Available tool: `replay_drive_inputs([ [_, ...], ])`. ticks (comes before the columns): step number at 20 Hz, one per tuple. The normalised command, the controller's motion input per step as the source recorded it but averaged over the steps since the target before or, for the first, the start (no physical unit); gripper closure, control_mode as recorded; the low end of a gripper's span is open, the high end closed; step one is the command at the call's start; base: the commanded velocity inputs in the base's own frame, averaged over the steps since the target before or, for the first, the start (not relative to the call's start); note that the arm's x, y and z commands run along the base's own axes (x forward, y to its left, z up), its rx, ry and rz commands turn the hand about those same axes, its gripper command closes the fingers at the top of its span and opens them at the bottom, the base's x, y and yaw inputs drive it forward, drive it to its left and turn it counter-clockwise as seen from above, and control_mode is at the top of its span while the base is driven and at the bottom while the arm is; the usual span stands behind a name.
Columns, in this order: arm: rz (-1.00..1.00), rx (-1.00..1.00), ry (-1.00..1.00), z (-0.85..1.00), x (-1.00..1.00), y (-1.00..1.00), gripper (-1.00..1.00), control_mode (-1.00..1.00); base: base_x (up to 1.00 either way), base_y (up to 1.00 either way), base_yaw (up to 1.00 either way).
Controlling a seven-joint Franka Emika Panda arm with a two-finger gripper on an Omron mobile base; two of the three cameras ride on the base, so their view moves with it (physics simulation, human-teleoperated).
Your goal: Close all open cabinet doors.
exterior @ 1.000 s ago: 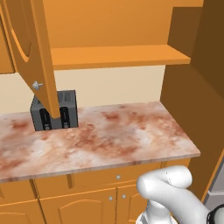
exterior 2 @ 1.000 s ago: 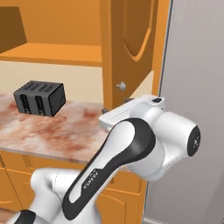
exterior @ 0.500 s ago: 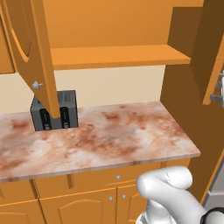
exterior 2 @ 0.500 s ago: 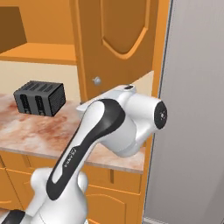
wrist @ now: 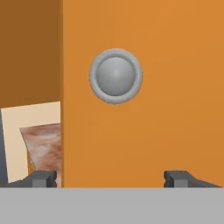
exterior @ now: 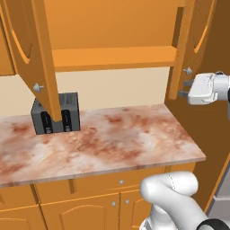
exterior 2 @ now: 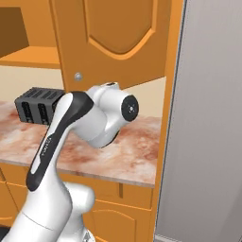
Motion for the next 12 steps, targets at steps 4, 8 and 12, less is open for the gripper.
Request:
replay_drive_inputs([
  [4, 0.0, 0.0, 0.0, 0.0, 0.85, 0.53, -1.0, -1.0, 0.0, 0.0, 0.0],
  [8, 0.0, 0.0, 0.0, 0.0, 0.83, 0.51, -1.0, -1.0, 0.0, 0.0, 0.0],
  [12, 0.0, 0.0, 0.0, 0.0, 0.78, 0.47, -1.0, -1.0, 0.0, 0.0, 0.0],
])
